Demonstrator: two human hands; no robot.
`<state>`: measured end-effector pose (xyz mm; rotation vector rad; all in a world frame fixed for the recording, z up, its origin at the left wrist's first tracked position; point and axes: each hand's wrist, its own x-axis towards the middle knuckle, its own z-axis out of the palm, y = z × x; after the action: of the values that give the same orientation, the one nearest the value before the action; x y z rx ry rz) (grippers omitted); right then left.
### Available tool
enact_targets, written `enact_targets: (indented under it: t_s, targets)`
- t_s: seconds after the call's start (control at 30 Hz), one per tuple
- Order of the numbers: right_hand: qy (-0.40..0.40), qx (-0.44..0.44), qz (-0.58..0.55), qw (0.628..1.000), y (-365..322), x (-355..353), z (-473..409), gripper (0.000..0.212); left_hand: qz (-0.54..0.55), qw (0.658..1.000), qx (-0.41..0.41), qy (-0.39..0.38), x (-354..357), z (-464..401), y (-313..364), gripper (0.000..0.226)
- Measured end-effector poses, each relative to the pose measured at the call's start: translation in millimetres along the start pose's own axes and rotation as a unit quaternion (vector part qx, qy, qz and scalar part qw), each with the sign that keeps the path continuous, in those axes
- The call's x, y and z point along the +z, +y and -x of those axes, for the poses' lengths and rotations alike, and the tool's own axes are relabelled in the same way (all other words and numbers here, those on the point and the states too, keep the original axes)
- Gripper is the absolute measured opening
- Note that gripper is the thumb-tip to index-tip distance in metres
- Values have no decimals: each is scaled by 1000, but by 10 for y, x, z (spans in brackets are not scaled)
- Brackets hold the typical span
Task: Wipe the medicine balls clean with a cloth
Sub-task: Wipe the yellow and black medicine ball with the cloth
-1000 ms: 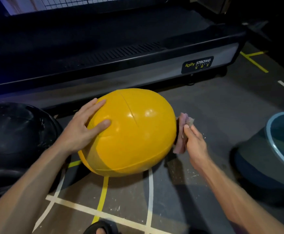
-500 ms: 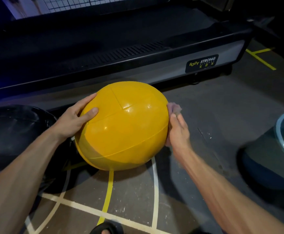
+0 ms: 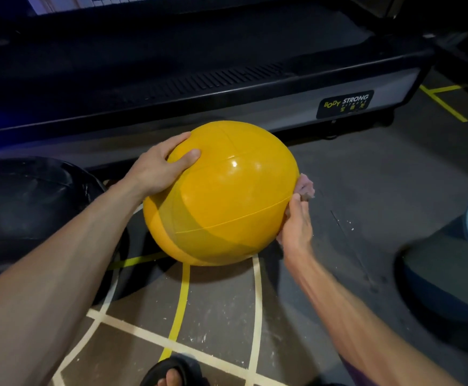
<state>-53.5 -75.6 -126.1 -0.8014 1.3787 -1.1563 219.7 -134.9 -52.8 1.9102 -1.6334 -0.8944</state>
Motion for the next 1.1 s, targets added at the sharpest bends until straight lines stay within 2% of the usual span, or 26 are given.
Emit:
enact_targets:
  t_s: [0.13,0.2,0.33,0.4,0.47,0.53,0.57,0.63,0.67,0.7,0.73,0.77,0.8,0.9,0.93,0.97,1.07,1.1]
  targets:
    - [6,-19,-4,1000,159,52,159,31,-34,999,-15,22,85,-83,190,77]
    - [11,-20,15,1000,265,121,272,44,-43,998,-26,27,107,-114,271,77]
    - [21,-17,60,998,323,163,251,51,-53,998,-36,25,120,-140,380,78]
    - [30,-49,86,995,270,161,223,57,-51,997,-47,27,137,-131,406,78]
    - [2,-129,148,981,205,213,291,63,-50,997,-48,29,159,-124,438,78]
    - [-60,-251,240,936,95,375,441,58,-45,998,-43,31,173,-105,483,76]
    - [-97,-324,307,889,47,461,493,57,-43,998,-39,30,176,-91,498,74]
    - [-138,-456,460,749,-32,579,491,57,-41,999,-20,11,165,-53,489,69]
    - [-146,-496,508,689,-40,569,396,58,-36,999,-8,-1,156,-27,458,67]
    - [-153,-508,534,658,-104,531,304,59,-27,1000,1,-9,138,-8,412,65]
    - [-156,-508,545,648,-163,456,183,59,-16,1000,6,-17,121,20,370,63]
    - [-142,-504,548,653,-245,379,59,58,-8,1000,7,-24,99,48,333,63]
    - [-110,-490,537,678,-319,292,-106,57,-8,999,9,-30,93,68,306,64]
    - [-36,-358,391,847,-548,146,-376,48,-42,998,27,-38,147,130,323,67]
    - [-22,-328,356,875,-578,141,-349,45,-48,998,36,-38,183,166,337,67]
    - [-22,-336,362,869,-567,141,-253,43,-51,997,46,-36,214,210,331,68]
    - [-107,-441,431,780,-277,-4,97,50,-53,995,87,-18,280,427,223,71]
    - [-132,-452,422,775,-201,-117,136,52,-54,993,102,-12,312,525,184,70]
